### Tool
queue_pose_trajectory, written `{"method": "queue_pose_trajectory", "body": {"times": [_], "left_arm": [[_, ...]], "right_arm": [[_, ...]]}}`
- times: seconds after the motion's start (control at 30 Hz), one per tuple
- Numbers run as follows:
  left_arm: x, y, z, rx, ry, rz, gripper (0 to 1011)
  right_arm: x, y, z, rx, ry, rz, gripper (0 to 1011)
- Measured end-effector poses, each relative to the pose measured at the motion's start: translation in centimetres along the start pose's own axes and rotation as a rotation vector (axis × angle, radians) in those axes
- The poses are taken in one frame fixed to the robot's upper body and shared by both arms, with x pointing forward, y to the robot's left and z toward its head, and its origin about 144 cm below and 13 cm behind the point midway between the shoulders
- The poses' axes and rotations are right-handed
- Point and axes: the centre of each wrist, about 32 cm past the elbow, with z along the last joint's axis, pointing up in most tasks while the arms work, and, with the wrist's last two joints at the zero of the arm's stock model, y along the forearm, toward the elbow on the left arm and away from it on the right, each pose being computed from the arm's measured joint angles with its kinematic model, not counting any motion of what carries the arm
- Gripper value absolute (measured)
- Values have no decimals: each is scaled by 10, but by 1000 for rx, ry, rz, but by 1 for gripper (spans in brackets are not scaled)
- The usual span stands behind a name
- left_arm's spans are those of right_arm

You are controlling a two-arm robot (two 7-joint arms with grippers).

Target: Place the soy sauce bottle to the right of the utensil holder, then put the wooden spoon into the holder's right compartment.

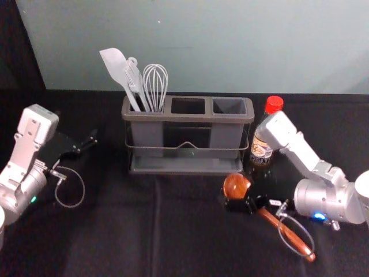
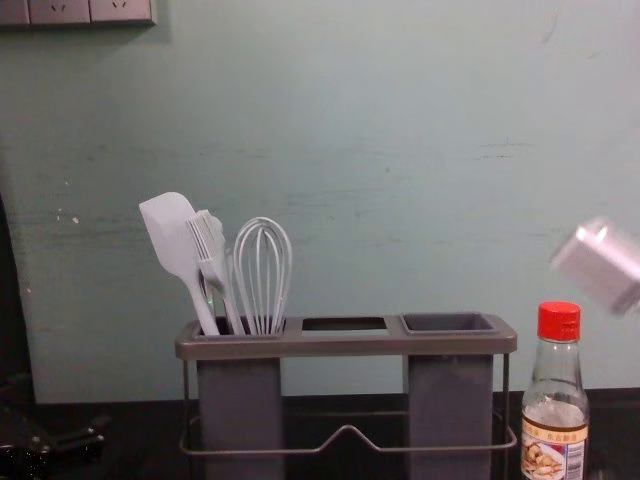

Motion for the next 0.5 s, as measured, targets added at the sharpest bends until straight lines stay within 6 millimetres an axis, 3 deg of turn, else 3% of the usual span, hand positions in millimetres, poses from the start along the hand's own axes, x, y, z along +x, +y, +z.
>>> {"method": "queue_pose_trajectory", "body": {"times": [0.5], "left_arm": [[0,0,0,0,0,0,1005]], "right_arm": [[-12,-32,14,410,-68,-101,840]]}}
